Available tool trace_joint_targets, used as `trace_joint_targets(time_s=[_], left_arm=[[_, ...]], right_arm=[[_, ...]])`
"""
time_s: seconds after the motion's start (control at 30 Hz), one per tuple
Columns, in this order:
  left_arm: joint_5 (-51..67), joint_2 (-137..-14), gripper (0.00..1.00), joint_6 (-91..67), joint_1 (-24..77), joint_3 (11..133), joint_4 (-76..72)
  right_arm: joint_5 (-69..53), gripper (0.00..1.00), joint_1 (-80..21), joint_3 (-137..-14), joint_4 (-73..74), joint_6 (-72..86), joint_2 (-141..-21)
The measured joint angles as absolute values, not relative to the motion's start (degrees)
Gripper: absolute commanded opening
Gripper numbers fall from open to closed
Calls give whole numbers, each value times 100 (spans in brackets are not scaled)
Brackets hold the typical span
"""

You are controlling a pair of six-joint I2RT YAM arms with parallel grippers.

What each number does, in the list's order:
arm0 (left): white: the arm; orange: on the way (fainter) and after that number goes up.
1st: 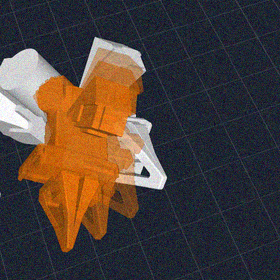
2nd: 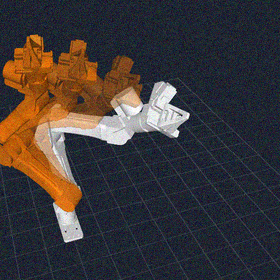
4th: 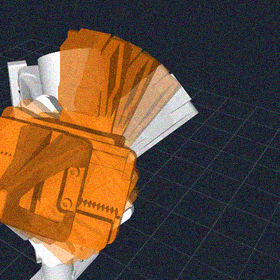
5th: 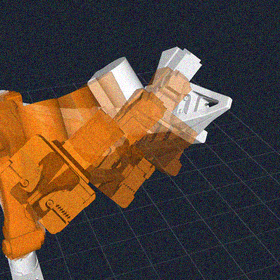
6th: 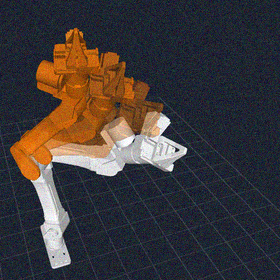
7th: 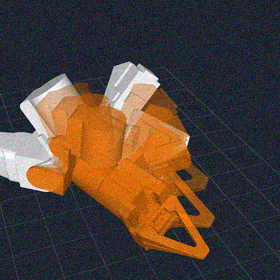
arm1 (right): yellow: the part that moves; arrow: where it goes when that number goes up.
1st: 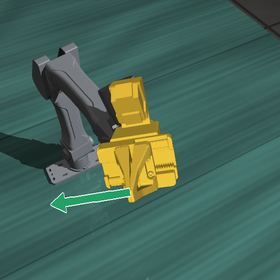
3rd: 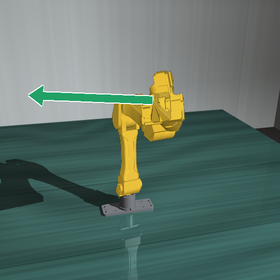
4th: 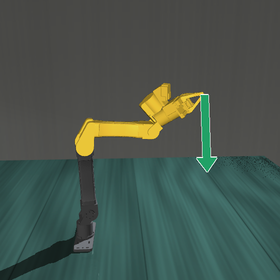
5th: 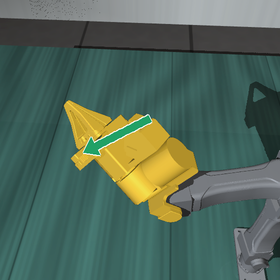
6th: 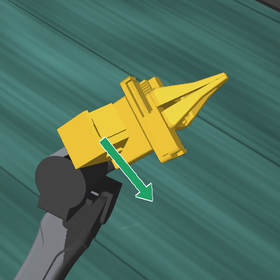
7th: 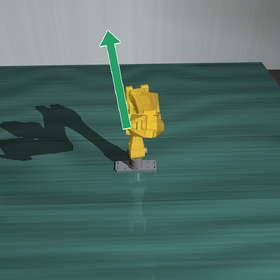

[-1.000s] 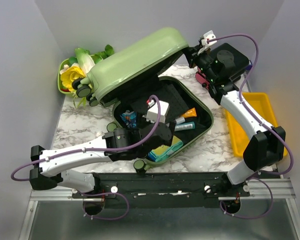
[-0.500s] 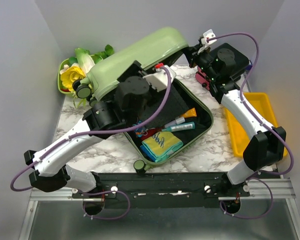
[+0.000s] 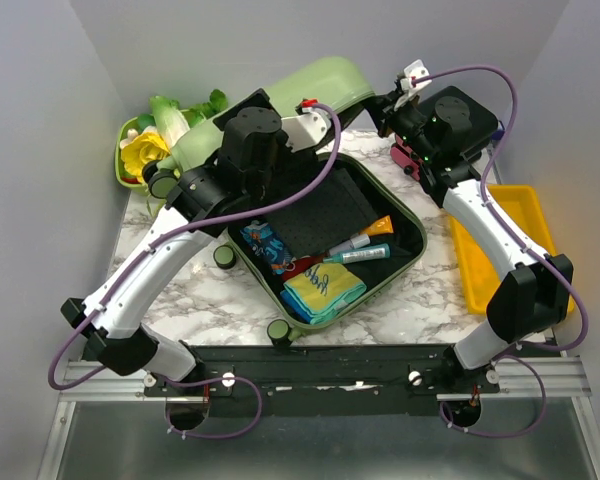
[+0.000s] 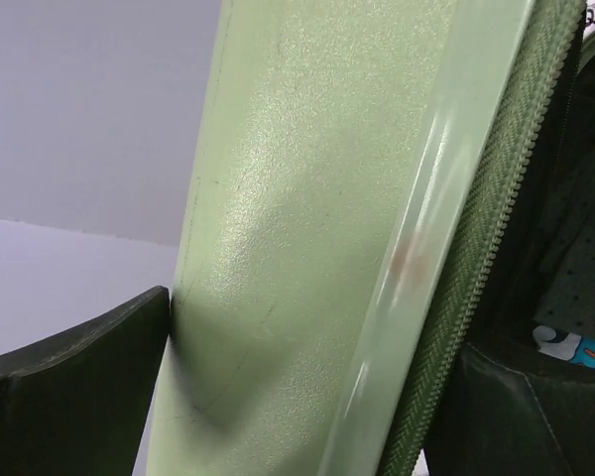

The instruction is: Open, take out, and arrange the luggage

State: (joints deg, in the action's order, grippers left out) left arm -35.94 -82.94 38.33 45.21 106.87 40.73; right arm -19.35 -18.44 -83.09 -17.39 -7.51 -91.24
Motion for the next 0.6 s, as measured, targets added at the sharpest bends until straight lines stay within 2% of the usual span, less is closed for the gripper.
trace_joint_targets(time_s=[0.07, 0.1, 0.13, 0.17, 0.2, 0.27, 0.33, 0.37, 0.5, 0.6], left_arm=[[-3640, -8283, 50, 3872, 4499, 10630, 3970], [-3736, -8283, 21, 3992, 4499, 10600, 3885], [-3828, -8283, 9, 4125, 4525, 10593, 3795], [-3979, -8276, 2, 4283, 4582, 10584, 3649], [-4171, -8248, 0, 4493, 4622, 10569, 3422], [-4567, -8173, 0, 4871, 4622, 10379, 3059], [-5033, -8108, 0, 4950, 4569, 10141, 2707], [-5297, -8123, 0, 4976, 4574, 10077, 2563], [-5791, -8442, 0, 4731, 4930, 10418, 2589], [-5931, -9098, 0, 3966, 5009, 11751, 3741]], right_arm=[[-1984, 1, -1844, -8309, -1741, -751, -9124], [-2023, 1, -1841, -8307, -1737, -749, -9124], [-2034, 4, -1844, -8307, -1730, -744, -9124], [-2049, 28, -1844, -8289, -1717, -742, -9126], [-2071, 49, -1852, -8267, -1730, -738, -9126], [-2049, 72, -1955, -8252, -1715, -674, -9091], [-1931, 86, -1959, -8237, -1518, -572, -9039], [-1811, 100, -1949, -8235, -1356, -532, -9019], [-1275, 100, -1940, -7990, -880, -222, -8726], [-814, 100, -1938, -7638, -320, 165, -8134]])
